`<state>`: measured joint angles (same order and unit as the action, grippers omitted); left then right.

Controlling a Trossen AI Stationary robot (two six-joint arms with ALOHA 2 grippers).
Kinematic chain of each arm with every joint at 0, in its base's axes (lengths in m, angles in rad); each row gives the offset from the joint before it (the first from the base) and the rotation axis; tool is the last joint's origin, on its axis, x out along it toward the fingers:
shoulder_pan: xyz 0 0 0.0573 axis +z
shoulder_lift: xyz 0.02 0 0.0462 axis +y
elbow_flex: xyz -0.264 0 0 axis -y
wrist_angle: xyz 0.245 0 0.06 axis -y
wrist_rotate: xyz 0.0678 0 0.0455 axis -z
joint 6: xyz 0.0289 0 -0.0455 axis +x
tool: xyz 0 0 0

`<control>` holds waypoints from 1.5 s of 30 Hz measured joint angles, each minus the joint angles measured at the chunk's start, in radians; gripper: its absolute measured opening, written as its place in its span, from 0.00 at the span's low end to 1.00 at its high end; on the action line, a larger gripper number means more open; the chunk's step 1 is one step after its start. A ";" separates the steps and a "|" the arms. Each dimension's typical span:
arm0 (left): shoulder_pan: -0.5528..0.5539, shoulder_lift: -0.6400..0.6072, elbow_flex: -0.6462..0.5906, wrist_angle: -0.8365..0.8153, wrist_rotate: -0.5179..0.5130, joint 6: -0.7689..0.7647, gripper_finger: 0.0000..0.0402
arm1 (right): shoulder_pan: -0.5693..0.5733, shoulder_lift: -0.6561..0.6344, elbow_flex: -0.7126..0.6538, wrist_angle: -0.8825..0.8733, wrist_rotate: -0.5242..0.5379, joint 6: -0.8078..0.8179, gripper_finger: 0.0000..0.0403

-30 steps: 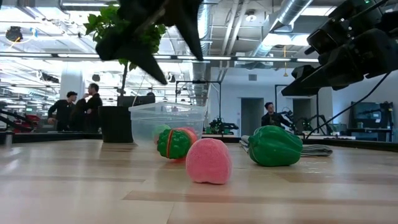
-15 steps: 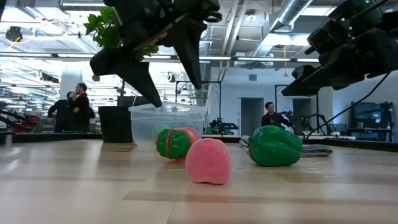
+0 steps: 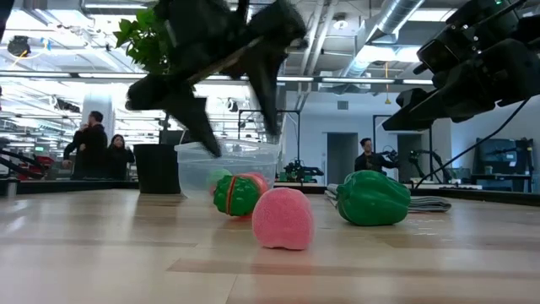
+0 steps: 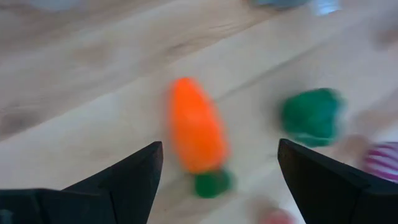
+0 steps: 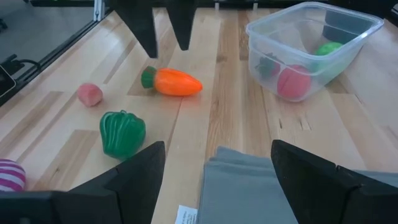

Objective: Pick and placing Produce into tupperware
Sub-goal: Put the orange carrot into the transparent bin

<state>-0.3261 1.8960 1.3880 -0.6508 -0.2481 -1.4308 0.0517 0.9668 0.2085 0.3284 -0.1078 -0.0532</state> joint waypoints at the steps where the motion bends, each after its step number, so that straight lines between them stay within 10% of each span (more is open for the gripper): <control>1: 0.002 0.003 0.019 0.001 0.000 0.003 0.76 | 0.000 0.000 0.000 -0.003 0.000 0.000 0.79; 23: 0.027 0.244 0.453 -0.463 0.066 0.158 0.76 | 0.000 0.001 -0.001 -0.013 0.000 0.000 0.79; 45: 0.053 0.262 0.465 -0.507 0.051 0.224 0.76 | 0.000 0.001 -0.001 -0.030 0.000 0.020 0.79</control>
<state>-0.2733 2.1579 1.8526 -1.1579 -0.1970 -1.2065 0.0517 0.9676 0.2077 0.2981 -0.1078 -0.0334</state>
